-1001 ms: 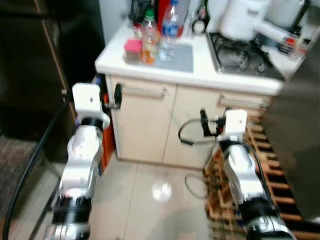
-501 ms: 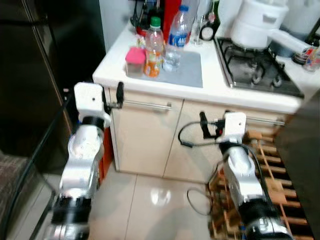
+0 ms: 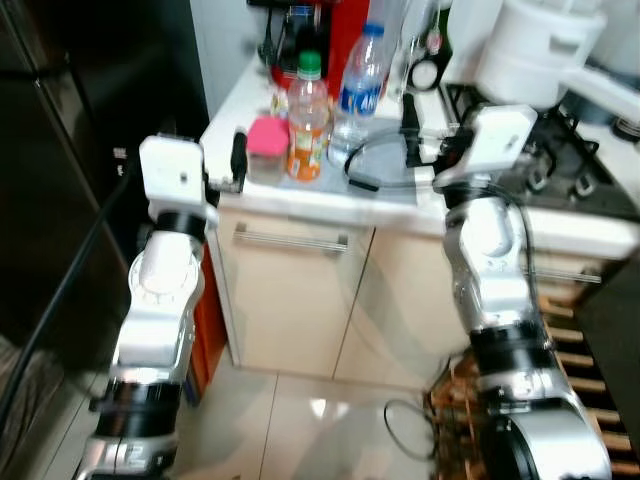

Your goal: Restocking fridge

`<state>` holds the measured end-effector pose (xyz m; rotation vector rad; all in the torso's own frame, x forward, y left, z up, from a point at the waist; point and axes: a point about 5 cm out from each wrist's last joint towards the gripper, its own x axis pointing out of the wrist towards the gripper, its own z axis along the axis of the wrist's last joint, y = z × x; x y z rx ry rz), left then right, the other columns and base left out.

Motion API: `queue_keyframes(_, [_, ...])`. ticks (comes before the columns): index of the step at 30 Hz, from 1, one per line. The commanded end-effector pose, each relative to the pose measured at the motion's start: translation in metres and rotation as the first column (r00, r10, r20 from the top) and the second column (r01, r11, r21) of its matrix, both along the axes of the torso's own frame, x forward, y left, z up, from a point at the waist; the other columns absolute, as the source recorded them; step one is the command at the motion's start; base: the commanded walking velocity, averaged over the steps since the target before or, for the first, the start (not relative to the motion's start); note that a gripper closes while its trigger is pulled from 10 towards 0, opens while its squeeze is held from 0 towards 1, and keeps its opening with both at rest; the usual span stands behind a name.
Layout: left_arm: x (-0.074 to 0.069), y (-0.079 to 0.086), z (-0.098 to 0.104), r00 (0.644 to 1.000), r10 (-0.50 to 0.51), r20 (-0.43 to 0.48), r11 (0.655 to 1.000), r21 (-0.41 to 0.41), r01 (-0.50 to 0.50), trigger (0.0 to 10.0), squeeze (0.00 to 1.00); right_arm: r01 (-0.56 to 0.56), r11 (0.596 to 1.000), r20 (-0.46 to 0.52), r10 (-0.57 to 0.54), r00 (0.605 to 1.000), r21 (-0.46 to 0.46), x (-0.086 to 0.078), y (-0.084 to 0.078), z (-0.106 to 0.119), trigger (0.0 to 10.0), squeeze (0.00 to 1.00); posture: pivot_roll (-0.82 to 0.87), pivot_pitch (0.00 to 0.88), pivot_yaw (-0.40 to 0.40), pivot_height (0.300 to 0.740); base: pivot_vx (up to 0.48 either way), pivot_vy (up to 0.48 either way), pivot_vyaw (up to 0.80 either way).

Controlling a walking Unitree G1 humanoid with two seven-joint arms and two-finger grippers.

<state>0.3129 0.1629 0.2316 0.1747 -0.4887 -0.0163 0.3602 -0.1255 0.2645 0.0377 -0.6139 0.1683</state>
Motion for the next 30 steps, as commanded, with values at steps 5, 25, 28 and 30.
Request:
queue_keyframes(5, [-0.001,0.005,0.013,0.999,0.018,0.045,1.0,0.005,-0.019,10.0,0.0,-0.054,0.997,0.079,0.049,0.996,0.057,0.008,0.004,0.051,10.0,0.0,0.05,0.0,-0.057,0.74,0.48,0.0,0.0])
queue_keyframes(25, [-0.003,-0.007,0.019,0.995,-0.072,0.064,0.996,-0.042,0.075,10.0,0.0,-0.012,0.981,-0.227,0.057,0.972,0.194,0.052,-0.004,0.061,10.0,0.0,0.05,0.0,-0.067,0.74,0.024,0.0,0.0])
queue_keyframes(28, [-0.004,-0.009,0.018,0.995,-0.08,0.059,0.996,-0.037,0.082,10.0,0.0,-0.027,0.981,-0.23,0.072,0.971,0.195,0.052,-0.002,0.062,10.0,0.0,0.05,0.0,-0.068,0.74,0.0,0.0,0.0])
queue_keyframes(30, [-0.004,-0.01,0.018,0.995,-0.087,0.057,0.996,-0.032,0.089,10.0,0.0,-0.034,0.98,-0.235,0.08,0.969,0.194,0.053,-0.002,0.062,10.0,0.0,0.05,0.0,-0.069,0.74,0.0,0.0,0.0])
